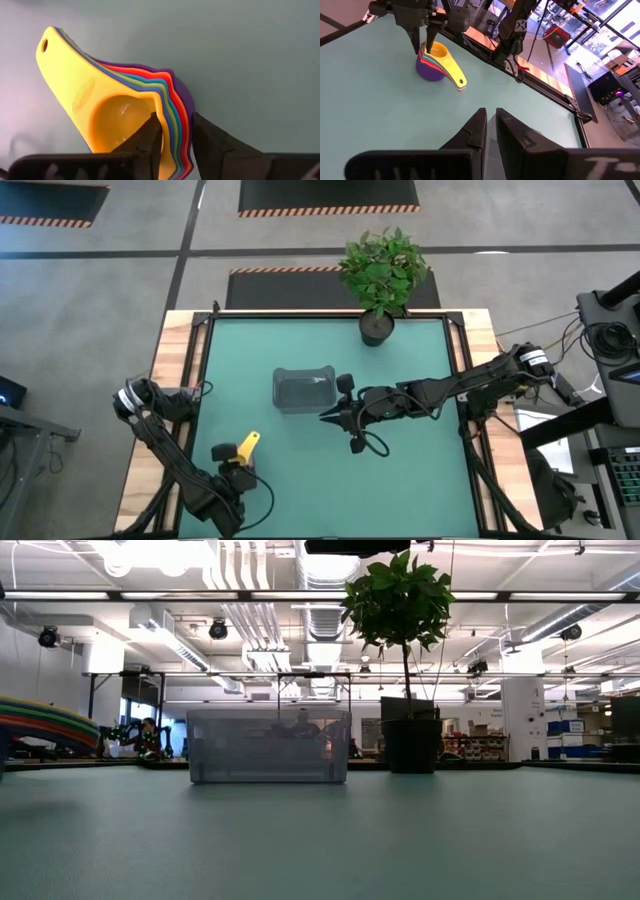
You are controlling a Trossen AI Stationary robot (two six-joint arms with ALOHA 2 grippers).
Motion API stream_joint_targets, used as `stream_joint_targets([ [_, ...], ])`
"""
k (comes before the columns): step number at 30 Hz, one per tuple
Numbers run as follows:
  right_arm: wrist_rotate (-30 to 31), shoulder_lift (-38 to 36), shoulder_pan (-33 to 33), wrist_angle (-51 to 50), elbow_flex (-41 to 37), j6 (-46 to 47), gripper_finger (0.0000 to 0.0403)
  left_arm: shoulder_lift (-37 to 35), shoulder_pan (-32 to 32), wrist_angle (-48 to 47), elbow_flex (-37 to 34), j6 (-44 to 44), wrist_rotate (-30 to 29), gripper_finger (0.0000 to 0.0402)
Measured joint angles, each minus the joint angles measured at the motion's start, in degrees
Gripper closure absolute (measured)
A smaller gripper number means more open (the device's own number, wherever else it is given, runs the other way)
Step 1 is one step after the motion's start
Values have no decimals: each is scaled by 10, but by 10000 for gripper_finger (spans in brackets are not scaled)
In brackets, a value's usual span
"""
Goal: Nest measuring cups in basket
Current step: Put the nested measuring cups into the black bin
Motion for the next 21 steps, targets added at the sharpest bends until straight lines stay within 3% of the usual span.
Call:
stream_joint_targets([
  [7, 0, 0, 0, -1, 0, 0, 374, -44, 0, -3, -1, 34, -20, 337],
  [21, 0, 0, 0, -1, 0, 0, 374, -44, -3, -33, 27, 92, -52, 337],
])
